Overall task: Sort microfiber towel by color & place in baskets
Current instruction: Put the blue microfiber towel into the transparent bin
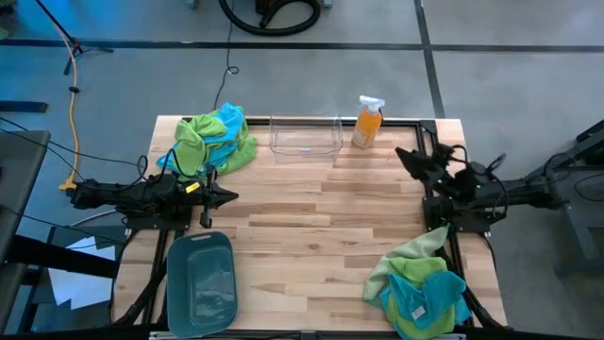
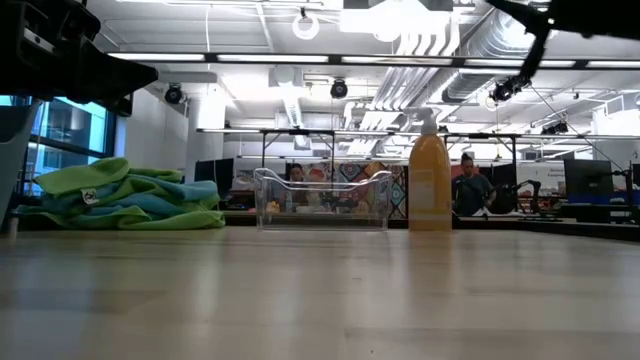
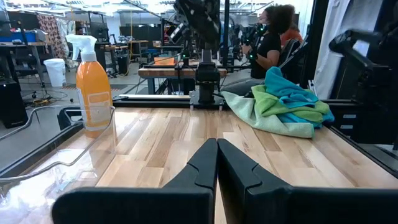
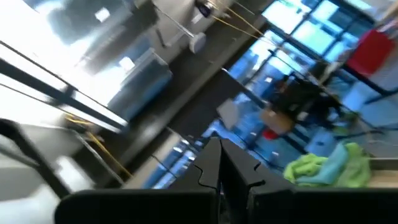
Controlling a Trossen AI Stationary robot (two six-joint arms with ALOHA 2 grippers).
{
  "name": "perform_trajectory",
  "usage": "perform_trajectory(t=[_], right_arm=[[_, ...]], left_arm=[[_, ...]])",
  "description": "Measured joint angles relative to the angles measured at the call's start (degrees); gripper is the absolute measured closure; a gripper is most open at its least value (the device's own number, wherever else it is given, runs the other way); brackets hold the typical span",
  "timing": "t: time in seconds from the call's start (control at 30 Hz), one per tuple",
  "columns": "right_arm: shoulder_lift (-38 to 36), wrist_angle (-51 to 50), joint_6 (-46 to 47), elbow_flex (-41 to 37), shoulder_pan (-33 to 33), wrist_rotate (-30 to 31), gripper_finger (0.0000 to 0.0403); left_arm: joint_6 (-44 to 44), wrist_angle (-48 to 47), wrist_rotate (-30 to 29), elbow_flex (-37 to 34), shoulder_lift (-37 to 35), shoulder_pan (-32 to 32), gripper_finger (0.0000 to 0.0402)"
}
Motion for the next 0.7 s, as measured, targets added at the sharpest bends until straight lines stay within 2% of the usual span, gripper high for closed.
perform_trajectory(t=[0.2,0.33,0.5,0.7], right_arm=[[19.98,-0.44,-3.52,13.24,0.00,3.61,0.0402],[29.68,-6.08,-7.15,22.52,0.02,5.66,0.0402],[37.17,-23.39,-6.97,34.67,-0.49,5.94,0.0388],[42.38,-45.25,-4.71,48.03,-1.83,5.51,0.0332]], left_arm=[[0.00,0.00,-0.01,0.00,-0.02,0.01,0.0402],[0.00,0.00,-0.01,0.01,-0.02,0.00,0.0402],[0.00,0.00,-0.01,0.00,-0.02,-0.01,0.0401],[-0.40,0.04,0.00,0.02,-0.01,0.00,0.0401]])
